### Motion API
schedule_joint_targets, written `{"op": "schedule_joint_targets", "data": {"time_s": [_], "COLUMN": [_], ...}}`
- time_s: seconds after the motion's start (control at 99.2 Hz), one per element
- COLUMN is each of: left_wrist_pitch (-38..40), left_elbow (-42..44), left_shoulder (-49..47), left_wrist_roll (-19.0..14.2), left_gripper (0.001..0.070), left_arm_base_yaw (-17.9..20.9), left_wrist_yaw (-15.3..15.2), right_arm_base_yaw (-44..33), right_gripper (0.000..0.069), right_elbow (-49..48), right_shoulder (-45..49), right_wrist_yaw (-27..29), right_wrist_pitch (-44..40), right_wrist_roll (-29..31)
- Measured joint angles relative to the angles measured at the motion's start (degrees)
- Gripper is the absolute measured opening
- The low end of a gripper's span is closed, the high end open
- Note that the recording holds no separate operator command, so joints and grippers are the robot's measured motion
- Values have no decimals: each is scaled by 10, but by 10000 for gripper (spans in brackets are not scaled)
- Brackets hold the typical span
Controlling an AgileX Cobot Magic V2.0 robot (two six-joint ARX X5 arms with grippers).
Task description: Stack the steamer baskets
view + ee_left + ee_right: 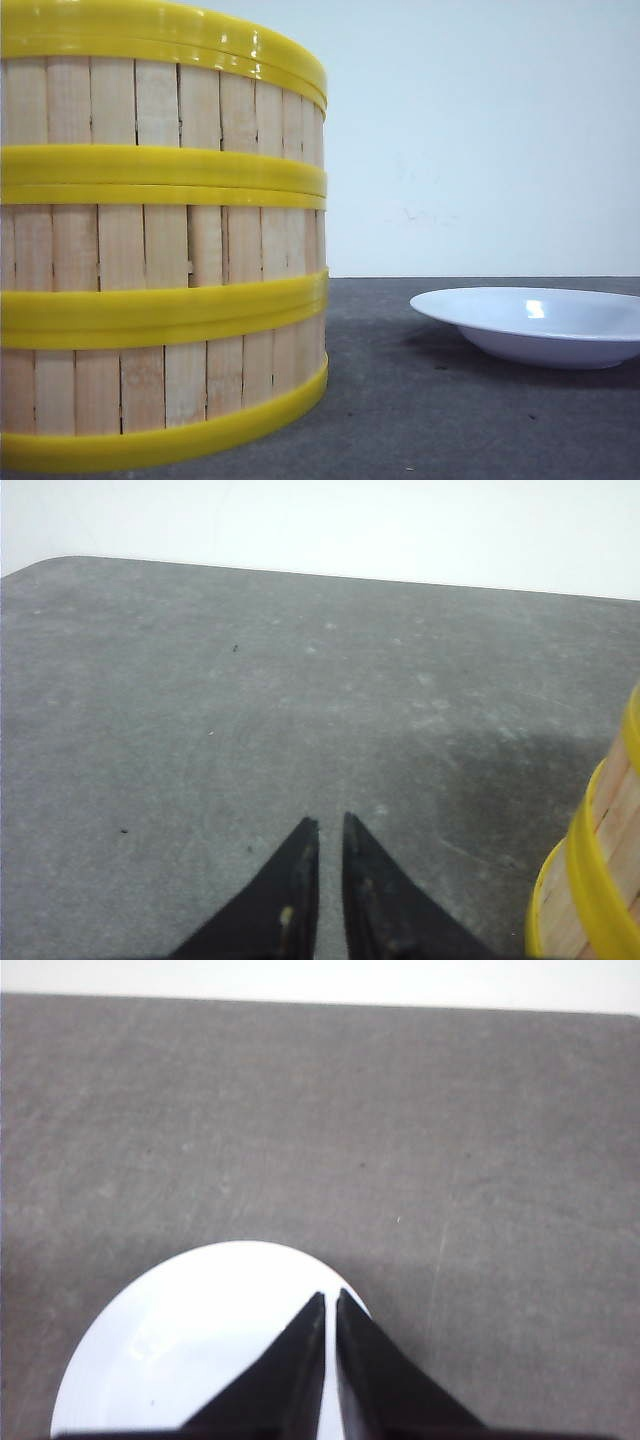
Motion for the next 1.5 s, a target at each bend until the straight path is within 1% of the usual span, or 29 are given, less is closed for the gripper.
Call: {"op": "schedule_joint_targets", "data": {"time_s": [0.353, 0.423, 0.534, 0.665, 0.867, 0.998, 1.119, 1.22, 1.23, 1.502], "left_wrist_pitch": [0, 0, 0, 0, 0, 0, 0, 0, 0, 0], "left_elbow": [0, 0, 0, 0, 0, 0, 0, 0, 0, 0], "left_shoulder": [0, 0, 0, 0, 0, 0, 1, 1, 0, 0], "left_wrist_roll": [-1, -1, -1, -1, -1, -1, -1, -1, -1, -1], "left_gripper": [15, 15, 15, 15, 15, 15, 15, 15, 15, 15], "left_arm_base_yaw": [0, 0, 0, 0, 0, 0, 0, 0, 0, 0], "left_wrist_yaw": [0, 0, 0, 0, 0, 0, 0, 0, 0, 0], "right_arm_base_yaw": [0, -4, -12, -19, -19, -19, -19, -18, -17, -17], "right_gripper": [11, 11, 11, 11, 11, 11, 11, 11, 11, 11], "right_elbow": [-1, -17, -85, -202, -381, -454, -489, -500, -506, -508], "right_shoulder": [0, -19, -102, -219, -397, -490, -492, -492, -492, -492], "right_wrist_yaw": [0, 15, 32, 38, 20, 14, -5, -19, -22, -22], "right_wrist_pitch": [36, 54, 71, 105, 96, 103, 128, 166, 184, 190], "right_wrist_roll": [0, -1, -1, -2, -5, -5, -5, -5, -5, -5]}}
